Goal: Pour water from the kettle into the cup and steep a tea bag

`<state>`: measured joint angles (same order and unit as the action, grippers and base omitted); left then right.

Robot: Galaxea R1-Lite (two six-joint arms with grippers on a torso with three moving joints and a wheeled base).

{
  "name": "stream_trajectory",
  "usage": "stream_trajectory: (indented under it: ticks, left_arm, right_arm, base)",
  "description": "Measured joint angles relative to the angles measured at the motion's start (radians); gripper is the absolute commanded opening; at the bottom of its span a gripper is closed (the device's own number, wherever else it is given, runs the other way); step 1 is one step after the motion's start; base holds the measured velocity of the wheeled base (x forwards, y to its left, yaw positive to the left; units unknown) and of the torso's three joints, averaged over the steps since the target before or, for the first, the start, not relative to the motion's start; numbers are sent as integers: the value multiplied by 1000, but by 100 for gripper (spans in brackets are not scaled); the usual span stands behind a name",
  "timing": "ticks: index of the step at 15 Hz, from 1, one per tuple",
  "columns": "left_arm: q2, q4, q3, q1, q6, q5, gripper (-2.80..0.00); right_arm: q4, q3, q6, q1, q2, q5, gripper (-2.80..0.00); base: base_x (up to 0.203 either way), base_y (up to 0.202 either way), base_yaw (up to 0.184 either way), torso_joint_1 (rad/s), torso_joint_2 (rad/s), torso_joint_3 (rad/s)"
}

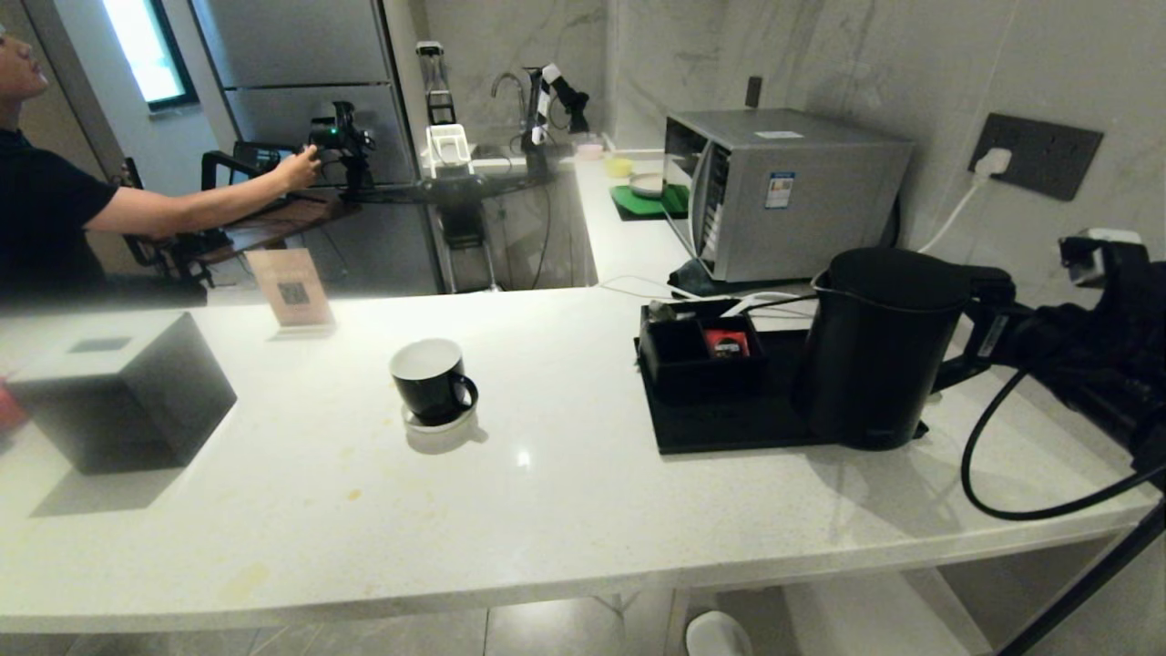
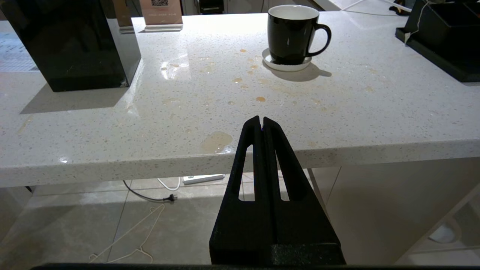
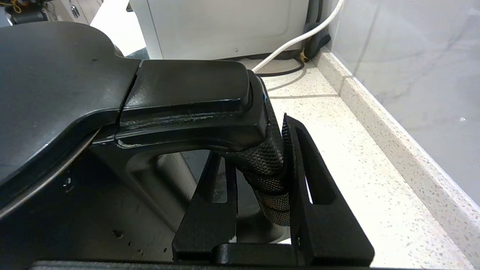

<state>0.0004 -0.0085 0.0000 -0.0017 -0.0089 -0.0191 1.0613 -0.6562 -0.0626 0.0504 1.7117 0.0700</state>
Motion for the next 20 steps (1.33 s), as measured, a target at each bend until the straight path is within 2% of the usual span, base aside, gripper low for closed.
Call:
stream_trajectory:
  ticks: [7,20]
  left_arm:
    - [0,-1,0,1,-1,0,-280]
    - [0,-1,0,0,-1,0,-280]
  right_arm:
    - [-2,1,-1,-4,-7,0,-280]
    - [-3,2,0,-5,-9,-1,-280]
  base:
    - [-1,28,-1,1,1,1]
    - [0,194,-2,4,2,3]
